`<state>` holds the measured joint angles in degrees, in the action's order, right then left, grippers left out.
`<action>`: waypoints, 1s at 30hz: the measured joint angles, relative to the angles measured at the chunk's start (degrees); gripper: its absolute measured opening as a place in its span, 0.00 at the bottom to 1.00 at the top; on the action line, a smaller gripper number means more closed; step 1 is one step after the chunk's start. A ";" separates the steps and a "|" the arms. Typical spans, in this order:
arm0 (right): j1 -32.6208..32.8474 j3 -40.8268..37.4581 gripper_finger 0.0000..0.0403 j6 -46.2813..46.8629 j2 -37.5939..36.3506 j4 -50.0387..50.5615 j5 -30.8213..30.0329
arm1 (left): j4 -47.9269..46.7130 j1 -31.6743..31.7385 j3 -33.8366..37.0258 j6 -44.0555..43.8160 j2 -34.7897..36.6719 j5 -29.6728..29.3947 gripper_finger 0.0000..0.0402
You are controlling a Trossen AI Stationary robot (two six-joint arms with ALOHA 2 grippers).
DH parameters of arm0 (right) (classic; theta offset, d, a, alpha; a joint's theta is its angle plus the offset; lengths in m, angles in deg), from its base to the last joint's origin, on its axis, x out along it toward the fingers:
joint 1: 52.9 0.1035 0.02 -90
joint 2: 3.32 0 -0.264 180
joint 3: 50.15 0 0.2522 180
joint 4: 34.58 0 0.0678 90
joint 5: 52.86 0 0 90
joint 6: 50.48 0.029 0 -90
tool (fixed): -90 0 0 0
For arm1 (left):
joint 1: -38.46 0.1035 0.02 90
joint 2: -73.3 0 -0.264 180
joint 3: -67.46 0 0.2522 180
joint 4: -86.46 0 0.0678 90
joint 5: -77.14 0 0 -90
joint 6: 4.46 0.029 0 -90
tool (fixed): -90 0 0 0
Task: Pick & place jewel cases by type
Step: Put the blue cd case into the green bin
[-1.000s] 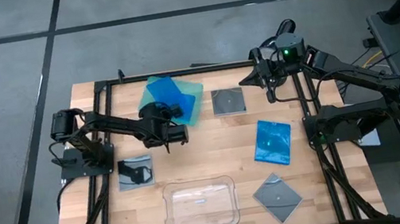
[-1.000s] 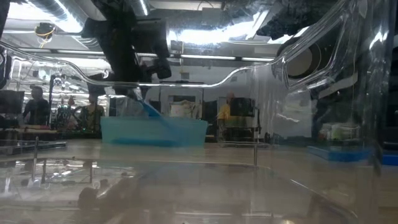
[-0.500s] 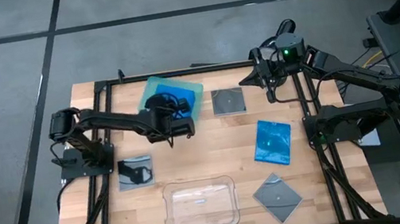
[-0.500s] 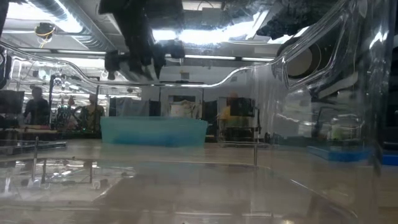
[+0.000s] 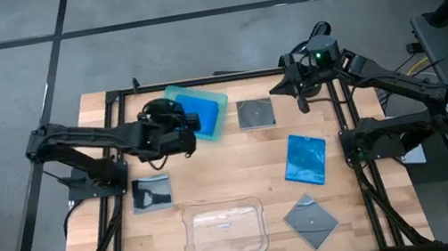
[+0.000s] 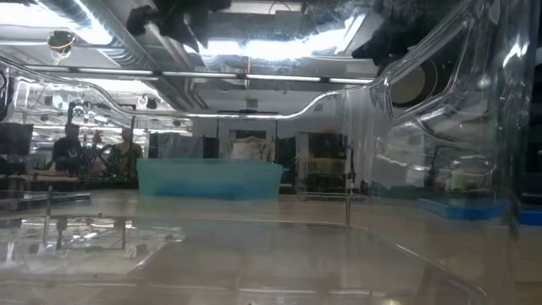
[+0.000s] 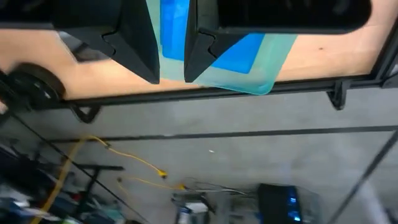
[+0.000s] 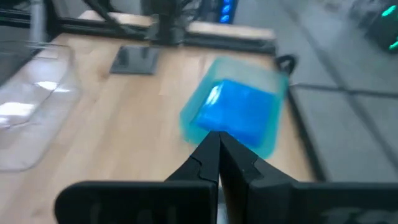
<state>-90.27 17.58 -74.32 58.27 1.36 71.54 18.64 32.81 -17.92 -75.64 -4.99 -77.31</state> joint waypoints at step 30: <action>29.82 -13.84 0.02 49.26 3.27 20.30 -23.80 | -7.42 -5.51 0.09 34.96 3.04 20.08 0.17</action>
<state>-60.45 3.75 -25.06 61.54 21.66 47.74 11.22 27.30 -17.83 -40.68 -1.95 -57.23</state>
